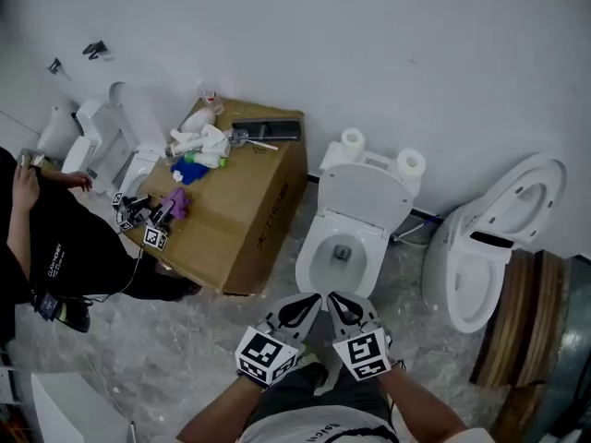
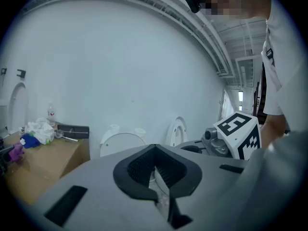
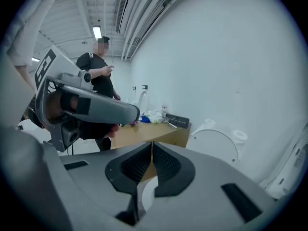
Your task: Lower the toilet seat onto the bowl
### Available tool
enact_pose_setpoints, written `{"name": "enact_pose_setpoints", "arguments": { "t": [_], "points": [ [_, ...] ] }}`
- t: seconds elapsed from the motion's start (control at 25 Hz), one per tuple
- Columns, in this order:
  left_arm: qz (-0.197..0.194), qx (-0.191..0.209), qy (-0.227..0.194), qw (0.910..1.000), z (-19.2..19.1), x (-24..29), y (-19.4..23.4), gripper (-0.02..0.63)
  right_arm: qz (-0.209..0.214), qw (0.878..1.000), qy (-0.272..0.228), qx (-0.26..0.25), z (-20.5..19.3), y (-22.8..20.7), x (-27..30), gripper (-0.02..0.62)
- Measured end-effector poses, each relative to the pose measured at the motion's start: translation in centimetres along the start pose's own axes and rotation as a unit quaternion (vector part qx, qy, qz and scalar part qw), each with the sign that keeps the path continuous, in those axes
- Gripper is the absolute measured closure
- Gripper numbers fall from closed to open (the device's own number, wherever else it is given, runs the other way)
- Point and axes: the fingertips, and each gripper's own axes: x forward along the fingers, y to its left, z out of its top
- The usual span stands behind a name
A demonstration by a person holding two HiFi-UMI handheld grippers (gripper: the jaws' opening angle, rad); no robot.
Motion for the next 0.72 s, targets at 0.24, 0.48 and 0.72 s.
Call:
{"name": "enact_pose_setpoints", "arguments": {
  "t": [0.24, 0.48, 0.72],
  "points": [
    [0.007, 0.011, -0.008, 0.9999, 5.4, -1.1, -0.7, 0.597, -0.025, 0.998, -0.047, 0.020, 6.7, -1.2, -2.6, 0.574],
    [0.002, 0.003, -0.034, 0.9994, 10.9, -1.6, -1.9, 0.597, -0.040, 0.995, -0.091, 0.019, 12.7, -2.6, -5.0, 0.577],
    [0.012, 0.015, -0.052, 0.9985, 14.7, -1.8, -2.2, 0.597, -0.042, 0.992, -0.116, 0.016, 16.4, -3.6, -6.4, 0.577]
  ]
}}
